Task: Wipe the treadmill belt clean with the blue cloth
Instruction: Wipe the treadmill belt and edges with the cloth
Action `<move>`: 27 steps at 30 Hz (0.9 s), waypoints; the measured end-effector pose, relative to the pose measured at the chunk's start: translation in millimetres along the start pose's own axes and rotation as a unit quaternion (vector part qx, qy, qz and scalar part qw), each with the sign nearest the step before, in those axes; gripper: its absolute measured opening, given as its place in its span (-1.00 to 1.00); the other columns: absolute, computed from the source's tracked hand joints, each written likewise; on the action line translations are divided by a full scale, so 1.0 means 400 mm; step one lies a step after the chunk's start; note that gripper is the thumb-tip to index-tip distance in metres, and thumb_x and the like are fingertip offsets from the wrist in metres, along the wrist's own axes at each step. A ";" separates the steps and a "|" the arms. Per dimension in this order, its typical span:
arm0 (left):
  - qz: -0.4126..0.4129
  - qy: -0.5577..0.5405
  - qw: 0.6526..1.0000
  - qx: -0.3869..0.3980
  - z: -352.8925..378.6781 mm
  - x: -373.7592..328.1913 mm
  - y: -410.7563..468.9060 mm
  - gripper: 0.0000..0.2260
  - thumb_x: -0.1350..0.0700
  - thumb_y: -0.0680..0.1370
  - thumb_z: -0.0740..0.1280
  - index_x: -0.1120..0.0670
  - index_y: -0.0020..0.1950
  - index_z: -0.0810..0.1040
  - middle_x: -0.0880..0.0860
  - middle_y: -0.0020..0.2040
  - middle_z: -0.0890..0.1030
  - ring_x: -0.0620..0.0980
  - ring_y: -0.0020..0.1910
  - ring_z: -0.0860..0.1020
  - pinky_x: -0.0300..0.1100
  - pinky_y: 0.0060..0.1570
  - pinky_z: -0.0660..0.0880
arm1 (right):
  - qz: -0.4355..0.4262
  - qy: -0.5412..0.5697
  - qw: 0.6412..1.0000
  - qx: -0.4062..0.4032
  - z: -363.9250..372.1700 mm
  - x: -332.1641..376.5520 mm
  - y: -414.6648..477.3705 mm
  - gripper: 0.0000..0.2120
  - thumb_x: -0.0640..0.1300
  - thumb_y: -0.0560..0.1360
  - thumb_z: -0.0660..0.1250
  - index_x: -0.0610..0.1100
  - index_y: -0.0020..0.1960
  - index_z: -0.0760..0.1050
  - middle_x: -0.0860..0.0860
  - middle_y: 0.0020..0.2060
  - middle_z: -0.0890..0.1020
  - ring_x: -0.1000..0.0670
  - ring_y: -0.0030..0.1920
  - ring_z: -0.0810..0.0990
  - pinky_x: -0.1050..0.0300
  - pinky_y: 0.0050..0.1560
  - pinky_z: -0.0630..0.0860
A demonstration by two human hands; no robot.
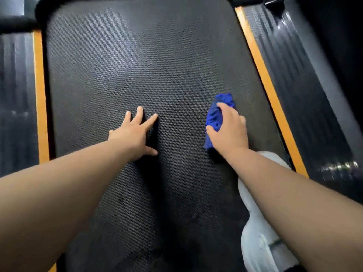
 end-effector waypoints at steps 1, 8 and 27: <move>0.002 0.000 1.000 -0.004 0.000 0.000 0.003 0.03 -0.30 0.27 0.47 -0.31 0.48 -0.19 -0.06 0.54 -0.27 0.15 0.52 -0.16 0.36 0.27 0.27 | 0.003 0.001 1.000 -0.012 0.009 0.017 0.000 -0.57 -0.08 0.42 0.35 -0.11 0.27 0.44 -0.09 0.20 0.50 -0.20 0.18 0.44 0.05 0.23 0.24; 0.010 0.011 1.000 -0.008 -0.015 0.002 -0.009 0.02 -0.29 0.27 0.47 -0.30 0.49 -0.17 -0.07 0.54 -0.26 0.12 0.53 -0.14 0.31 0.27 0.31 | -0.260 0.042 0.964 0.022 0.068 0.207 -0.226 -0.67 -0.09 0.34 0.16 -0.09 -0.04 0.63 -0.05 -0.18 0.59 -0.15 -0.25 0.52 0.04 -0.23 0.55; -0.009 0.005 1.000 0.008 -0.019 -0.001 -0.006 0.03 -0.29 0.24 0.49 -0.34 0.48 -0.15 -0.10 0.54 -0.22 0.10 0.53 -0.12 0.30 0.27 0.32 | -0.262 -0.010 0.964 -0.048 0.014 0.124 0.034 -0.71 -0.14 0.31 0.17 -0.14 -0.14 0.64 -0.12 -0.21 0.60 -0.19 -0.20 0.58 0.02 -0.14 0.47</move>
Point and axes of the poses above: each hand's wrist, its own y-axis towards the middle knuckle, its own z-axis out of the palm, x = y × z, the point moved 5 cm from there along y, towards the middle knuckle
